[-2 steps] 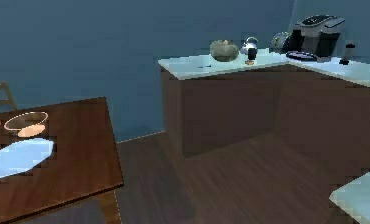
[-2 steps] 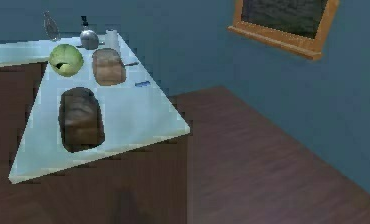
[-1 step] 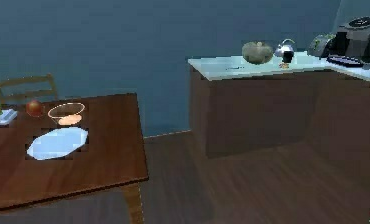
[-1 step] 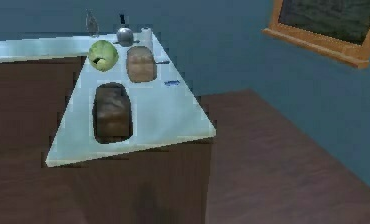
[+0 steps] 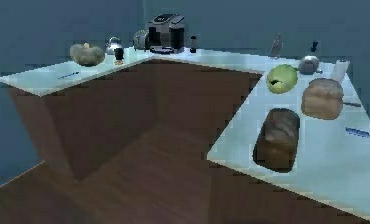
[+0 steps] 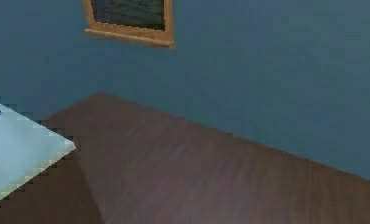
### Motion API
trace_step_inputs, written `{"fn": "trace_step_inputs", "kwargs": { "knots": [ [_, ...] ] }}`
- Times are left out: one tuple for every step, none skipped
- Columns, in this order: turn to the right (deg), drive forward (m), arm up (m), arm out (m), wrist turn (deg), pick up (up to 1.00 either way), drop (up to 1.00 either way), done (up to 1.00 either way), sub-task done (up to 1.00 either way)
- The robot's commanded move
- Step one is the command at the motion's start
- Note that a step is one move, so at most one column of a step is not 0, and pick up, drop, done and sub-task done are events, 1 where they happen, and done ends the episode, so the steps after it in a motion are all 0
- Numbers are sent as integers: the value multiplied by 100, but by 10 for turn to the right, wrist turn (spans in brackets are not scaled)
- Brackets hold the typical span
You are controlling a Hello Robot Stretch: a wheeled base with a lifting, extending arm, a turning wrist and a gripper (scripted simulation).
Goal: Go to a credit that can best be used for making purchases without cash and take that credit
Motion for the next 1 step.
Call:
{"fn": "trace_step_inputs", "kwargs": {
  "knots": [
    [450,0,0,0,0,0,0,0,0]
  ]
}}
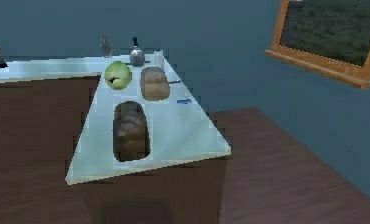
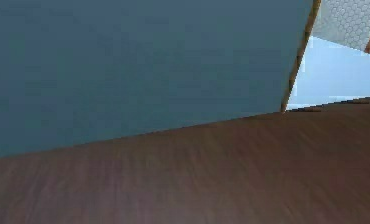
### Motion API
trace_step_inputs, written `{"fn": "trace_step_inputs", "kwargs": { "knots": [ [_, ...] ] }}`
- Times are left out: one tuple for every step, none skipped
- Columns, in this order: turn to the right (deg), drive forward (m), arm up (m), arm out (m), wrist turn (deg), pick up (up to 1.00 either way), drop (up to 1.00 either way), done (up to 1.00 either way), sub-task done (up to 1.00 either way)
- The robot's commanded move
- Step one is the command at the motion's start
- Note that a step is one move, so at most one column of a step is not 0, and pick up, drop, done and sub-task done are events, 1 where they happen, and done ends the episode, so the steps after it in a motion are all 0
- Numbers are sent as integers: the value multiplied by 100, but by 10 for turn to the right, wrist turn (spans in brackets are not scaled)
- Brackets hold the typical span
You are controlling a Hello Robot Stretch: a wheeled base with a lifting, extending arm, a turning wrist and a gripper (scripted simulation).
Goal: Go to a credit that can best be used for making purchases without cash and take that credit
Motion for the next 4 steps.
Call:
{"fn": "trace_step_inputs", "kwargs": {
  "knots": [
    [150,0,0,0,0,0,0,0,0],
    [0,45,0,0,0,0,0,0,0],
    [-450,0,0,0,0,0,0,0,0],
    [-450,0,0,0,0,0,0,0,0]
  ]
}}
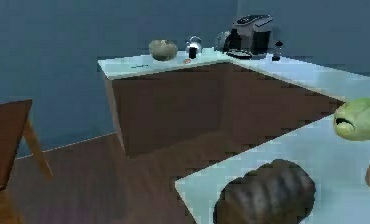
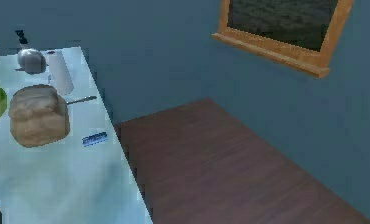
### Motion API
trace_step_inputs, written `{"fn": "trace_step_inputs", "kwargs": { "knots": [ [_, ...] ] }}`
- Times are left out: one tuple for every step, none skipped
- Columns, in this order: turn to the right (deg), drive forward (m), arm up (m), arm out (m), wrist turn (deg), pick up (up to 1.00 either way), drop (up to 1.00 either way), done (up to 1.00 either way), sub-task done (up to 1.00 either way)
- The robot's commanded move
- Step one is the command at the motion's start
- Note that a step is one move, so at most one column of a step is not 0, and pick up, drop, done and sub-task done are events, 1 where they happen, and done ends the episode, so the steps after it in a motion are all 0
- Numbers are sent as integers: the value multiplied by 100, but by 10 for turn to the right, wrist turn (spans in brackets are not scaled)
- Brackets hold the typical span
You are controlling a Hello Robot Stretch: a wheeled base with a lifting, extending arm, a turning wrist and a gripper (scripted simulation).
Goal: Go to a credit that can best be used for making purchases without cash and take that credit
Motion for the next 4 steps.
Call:
{"fn": "trace_step_inputs", "kwargs": {
  "knots": [
    [-210,0,0,0,0,0,0,0,0],
    [-30,0,0,0,0,0,0,0,0],
    [450,0,0,0,0,0,0,0,0],
    [450,0,0,0,0,0,0,0,0]
  ]
}}
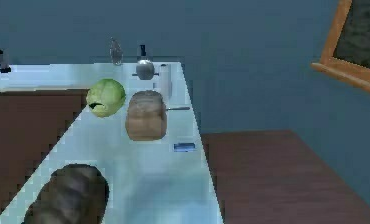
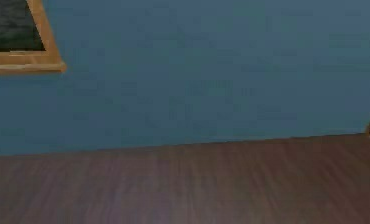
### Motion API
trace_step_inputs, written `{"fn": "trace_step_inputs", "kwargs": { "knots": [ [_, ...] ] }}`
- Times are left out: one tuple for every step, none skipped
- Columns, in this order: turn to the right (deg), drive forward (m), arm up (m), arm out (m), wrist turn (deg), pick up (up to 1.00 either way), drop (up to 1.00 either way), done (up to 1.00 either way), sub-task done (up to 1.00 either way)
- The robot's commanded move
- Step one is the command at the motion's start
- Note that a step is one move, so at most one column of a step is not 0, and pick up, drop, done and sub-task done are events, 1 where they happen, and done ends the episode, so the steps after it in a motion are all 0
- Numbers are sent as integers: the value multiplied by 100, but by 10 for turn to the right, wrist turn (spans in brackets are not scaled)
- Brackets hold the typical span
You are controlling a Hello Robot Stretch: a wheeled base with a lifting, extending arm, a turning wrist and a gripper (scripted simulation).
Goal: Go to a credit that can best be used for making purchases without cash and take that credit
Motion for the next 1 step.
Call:
{"fn": "trace_step_inputs", "kwargs": {
  "knots": [
    [450,0,0,0,0,0,0,0,0]
  ]
}}
